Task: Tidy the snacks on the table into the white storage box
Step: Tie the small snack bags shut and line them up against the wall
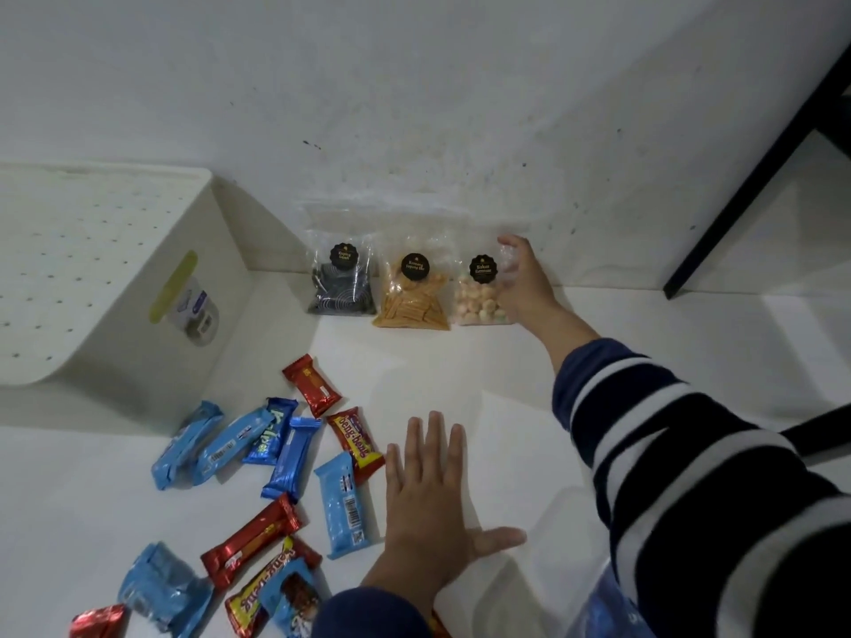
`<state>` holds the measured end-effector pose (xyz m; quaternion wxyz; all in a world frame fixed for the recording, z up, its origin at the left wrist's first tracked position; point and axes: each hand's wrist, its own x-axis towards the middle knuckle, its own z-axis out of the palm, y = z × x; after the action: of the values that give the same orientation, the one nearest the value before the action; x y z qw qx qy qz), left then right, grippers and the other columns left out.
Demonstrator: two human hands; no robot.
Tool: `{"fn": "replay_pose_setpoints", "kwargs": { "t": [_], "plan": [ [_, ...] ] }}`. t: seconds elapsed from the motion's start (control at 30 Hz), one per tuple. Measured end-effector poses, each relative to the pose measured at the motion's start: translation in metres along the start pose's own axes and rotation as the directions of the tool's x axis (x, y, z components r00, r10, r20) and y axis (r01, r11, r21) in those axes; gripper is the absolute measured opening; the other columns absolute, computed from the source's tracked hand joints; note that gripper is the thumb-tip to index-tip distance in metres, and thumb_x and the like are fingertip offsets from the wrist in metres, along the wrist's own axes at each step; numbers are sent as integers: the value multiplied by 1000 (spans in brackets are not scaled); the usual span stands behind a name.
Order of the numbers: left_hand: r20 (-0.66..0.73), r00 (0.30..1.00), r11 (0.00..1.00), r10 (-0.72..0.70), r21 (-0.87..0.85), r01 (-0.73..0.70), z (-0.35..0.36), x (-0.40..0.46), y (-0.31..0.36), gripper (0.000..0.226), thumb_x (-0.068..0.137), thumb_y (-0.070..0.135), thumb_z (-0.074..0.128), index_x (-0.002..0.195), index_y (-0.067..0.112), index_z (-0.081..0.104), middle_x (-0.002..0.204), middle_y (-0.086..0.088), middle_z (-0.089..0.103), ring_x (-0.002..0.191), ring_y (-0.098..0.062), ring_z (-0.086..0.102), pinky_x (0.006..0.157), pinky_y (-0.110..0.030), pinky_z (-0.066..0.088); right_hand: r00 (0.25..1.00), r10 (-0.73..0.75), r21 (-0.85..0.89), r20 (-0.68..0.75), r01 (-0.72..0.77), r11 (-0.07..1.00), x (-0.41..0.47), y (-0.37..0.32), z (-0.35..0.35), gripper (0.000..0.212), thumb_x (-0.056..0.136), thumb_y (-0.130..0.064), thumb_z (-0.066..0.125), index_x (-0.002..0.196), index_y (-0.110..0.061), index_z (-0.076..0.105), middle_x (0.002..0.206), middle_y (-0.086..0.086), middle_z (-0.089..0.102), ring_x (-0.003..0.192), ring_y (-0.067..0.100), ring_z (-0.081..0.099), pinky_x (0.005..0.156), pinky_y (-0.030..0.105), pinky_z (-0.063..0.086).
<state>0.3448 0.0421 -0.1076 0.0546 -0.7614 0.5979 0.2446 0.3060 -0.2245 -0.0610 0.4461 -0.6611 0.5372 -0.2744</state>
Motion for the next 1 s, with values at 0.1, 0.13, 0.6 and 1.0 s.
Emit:
{"fn": "replay_pose_setpoints", "kwargs": {
  "t": [0.1,0.13,0.6,1.0],
  "plan": [
    [1,1000,1000,-1,-11,1,0,0,0,125,43,95,13,131,25,-43,135,-1,-55,129,-25,-48,110,-48,-24,999,-27,-84,-31,24,996,-7,-6,-7,68,87,8,55,140,-32,38,123,5,40,99,16,46,81,28,46],
    [0,1000,1000,-2,-4,2,0,0,0,124,45,95,14,130,25,-43,136,-2,-55,130,-26,-47,112,-49,-22,999,-36,-101,-31,33,994,-15,-8,-11,67,88,3,58,140,-32,37,125,4,38,100,15,44,81,26,43],
    [-52,998,987,-30,-158,22,-22,2,30,113,71,85,38,150,22,-13,156,-4,-27,143,-29,-25,113,-60,-6,989,117,-422,-87,-143,895,-203,37,-118,29,93,-15,52,119,-23,60,126,3,51,109,21,56,90,27,46],
    [0,892,868,452,-233,-439,-43,71,148,82,76,50,72,145,33,31,149,-6,30,140,-26,27,116,-36,25,759,483,-119,-436,-581,805,-241,95,-184,30,94,-35,55,84,-10,68,88,9,65,86,26,63,70,27,46]
  ]
}}
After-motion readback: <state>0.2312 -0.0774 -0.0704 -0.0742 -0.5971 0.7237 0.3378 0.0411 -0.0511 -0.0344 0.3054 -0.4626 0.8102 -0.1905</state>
